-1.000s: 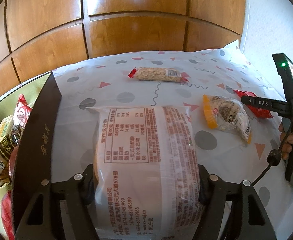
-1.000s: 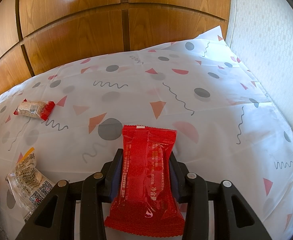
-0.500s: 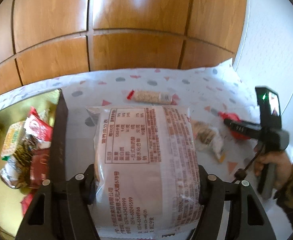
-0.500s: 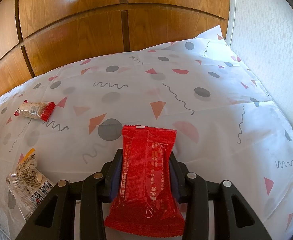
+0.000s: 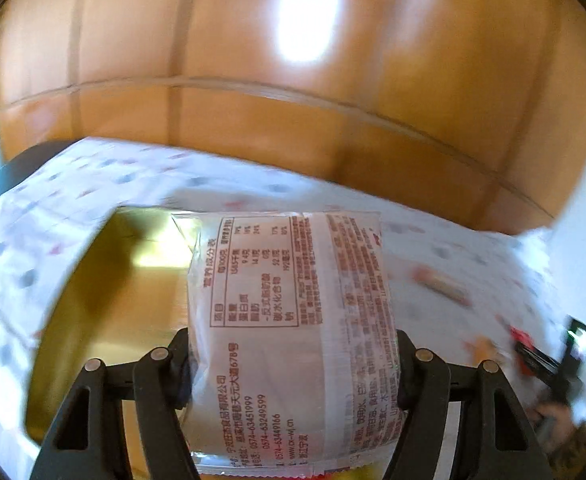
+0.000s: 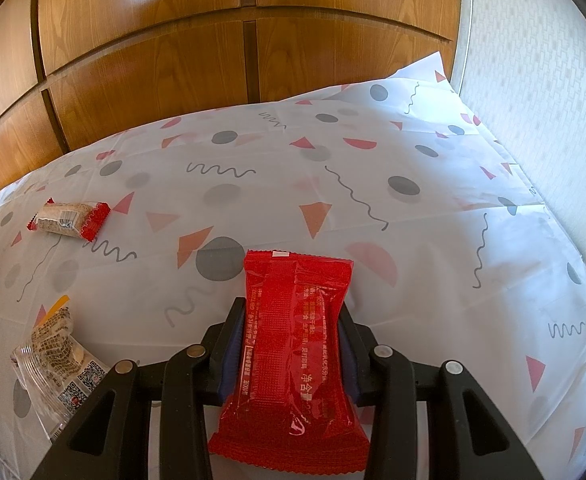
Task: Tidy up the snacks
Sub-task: 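Carry the bread packet over the gold tray and open the left tool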
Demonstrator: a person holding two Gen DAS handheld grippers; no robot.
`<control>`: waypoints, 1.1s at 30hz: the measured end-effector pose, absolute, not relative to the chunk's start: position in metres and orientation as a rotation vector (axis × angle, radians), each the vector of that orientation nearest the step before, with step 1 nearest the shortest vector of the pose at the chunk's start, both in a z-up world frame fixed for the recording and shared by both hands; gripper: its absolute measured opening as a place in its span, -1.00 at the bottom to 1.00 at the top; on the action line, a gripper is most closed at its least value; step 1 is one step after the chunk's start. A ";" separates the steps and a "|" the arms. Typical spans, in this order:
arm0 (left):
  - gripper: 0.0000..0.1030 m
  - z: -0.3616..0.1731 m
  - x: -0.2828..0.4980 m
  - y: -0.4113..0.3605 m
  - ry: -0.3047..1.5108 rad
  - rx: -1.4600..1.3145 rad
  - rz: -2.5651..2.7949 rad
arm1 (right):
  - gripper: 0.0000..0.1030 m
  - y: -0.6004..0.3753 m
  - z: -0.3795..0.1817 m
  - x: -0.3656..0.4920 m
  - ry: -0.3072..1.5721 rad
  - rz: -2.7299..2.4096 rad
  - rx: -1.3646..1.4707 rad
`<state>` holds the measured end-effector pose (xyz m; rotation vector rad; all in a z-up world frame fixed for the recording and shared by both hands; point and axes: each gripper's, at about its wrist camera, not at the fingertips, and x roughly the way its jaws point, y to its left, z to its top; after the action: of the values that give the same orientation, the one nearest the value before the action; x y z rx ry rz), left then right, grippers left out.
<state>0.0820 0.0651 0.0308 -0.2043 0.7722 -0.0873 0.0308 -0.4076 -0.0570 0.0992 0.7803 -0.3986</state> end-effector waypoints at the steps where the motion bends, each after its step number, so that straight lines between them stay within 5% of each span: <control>1: 0.36 0.028 0.085 0.076 0.786 -0.215 -0.065 | -0.19 -0.408 -0.057 0.031 0.780 -0.399 0.099; 14: 0.38 -0.020 0.161 0.136 0.958 -0.128 0.103 | -0.19 -0.408 -0.057 0.031 0.781 -0.399 0.099; 19: 0.52 -0.037 0.176 0.138 1.000 -0.144 0.107 | -0.19 -0.408 -0.057 0.031 0.781 -0.398 0.100; 33: 0.60 0.002 0.086 0.110 0.797 -0.142 0.201 | -0.20 -0.407 -0.057 0.031 0.781 -0.402 0.095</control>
<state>0.0858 0.1097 0.0015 -0.1425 0.7967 0.2006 0.0309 -0.4069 -0.0567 0.0953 0.7807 -0.4018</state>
